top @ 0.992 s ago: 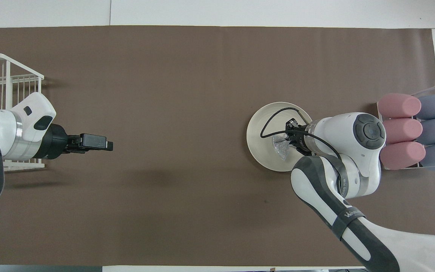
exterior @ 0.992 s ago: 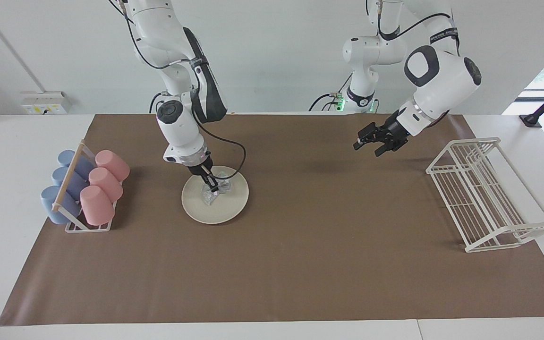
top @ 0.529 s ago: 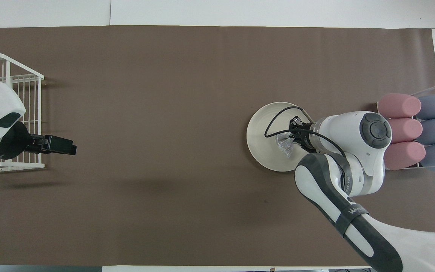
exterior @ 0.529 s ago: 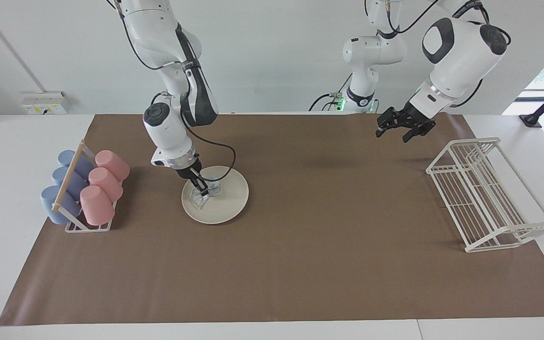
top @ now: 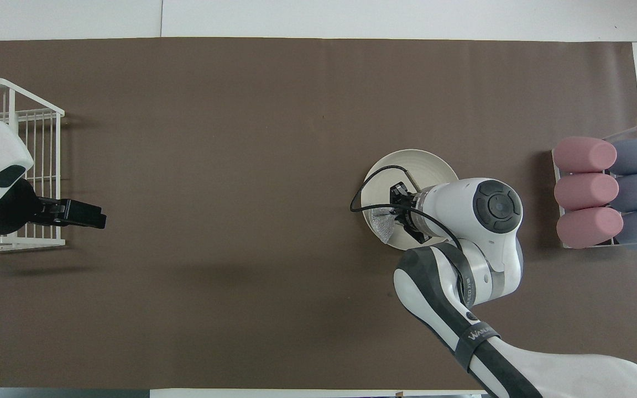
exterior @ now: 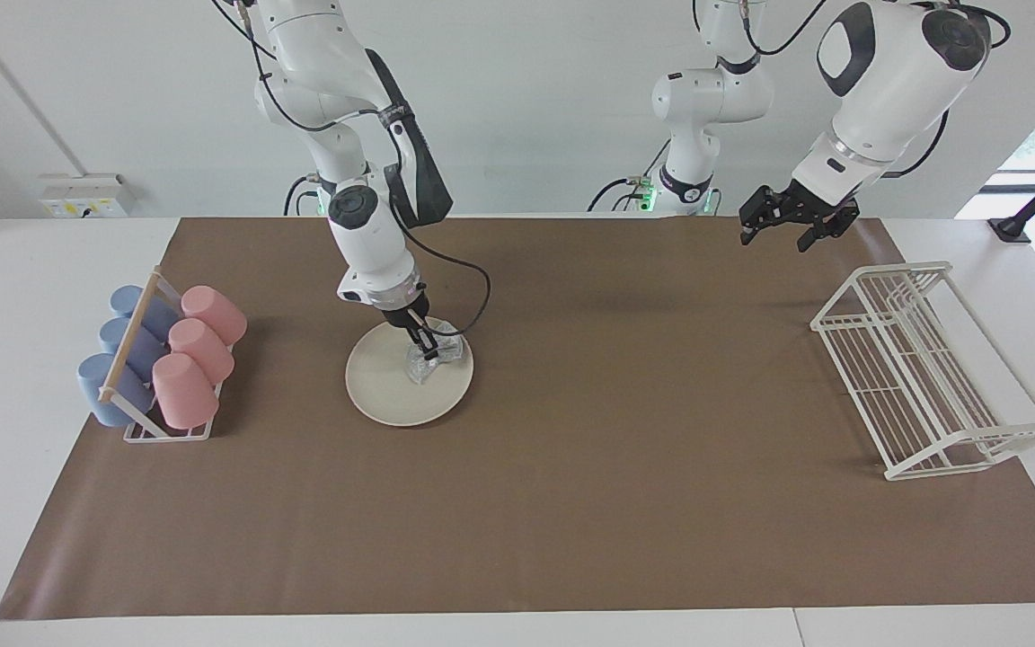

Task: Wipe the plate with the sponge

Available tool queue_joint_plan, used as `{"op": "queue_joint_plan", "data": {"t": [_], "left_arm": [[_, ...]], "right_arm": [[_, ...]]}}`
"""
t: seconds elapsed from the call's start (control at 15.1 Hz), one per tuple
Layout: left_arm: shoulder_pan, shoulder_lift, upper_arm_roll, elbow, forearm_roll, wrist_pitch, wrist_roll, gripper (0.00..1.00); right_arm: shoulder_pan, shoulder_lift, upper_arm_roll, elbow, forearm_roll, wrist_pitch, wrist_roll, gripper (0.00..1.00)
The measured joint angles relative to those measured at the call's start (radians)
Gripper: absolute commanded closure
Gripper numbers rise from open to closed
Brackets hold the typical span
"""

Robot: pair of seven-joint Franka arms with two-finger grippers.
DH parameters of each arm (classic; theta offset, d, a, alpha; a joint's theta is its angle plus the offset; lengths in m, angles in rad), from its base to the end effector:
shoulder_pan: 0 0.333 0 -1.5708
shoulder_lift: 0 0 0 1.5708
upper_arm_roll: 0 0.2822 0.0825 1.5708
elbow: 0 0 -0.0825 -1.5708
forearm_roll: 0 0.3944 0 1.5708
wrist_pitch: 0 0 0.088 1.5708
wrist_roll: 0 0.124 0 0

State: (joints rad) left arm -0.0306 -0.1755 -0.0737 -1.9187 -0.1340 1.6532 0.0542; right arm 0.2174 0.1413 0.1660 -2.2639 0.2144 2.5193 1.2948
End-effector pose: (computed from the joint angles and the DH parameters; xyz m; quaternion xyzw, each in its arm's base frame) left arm 0.5069 -0.0704 0.5081 0.9947 -0.0696 -0.0465 0.0589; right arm 0.5088 0.2065 0.2519 -0.8532 0.5124 0.0207 0.0949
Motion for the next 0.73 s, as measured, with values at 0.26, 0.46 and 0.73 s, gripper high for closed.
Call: {"op": "queue_joint_plan", "data": {"t": [0.26, 0.46, 0.73], "left_arm": [[0.0, 0.0, 0.0, 0.0, 0.0, 0.0, 0.0, 0.0], [0.0, 0.0, 0.0, 0.0, 0.0, 0.0, 0.0, 0.0], [0.0, 0.0, 0.0, 0.001, 0.0, 0.0, 0.0, 0.0]], "right_arm": [[-0.014, 0.0, -0.002, 0.0, 0.0, 0.002, -0.05, 1.0], [-0.093, 0.0, -0.005, 0.0, 0.0, 0.004, -0.216, 1.0], [-0.14, 0.001, -0.007, 0.001, 0.0, 0.004, -0.304, 1.0]]}}
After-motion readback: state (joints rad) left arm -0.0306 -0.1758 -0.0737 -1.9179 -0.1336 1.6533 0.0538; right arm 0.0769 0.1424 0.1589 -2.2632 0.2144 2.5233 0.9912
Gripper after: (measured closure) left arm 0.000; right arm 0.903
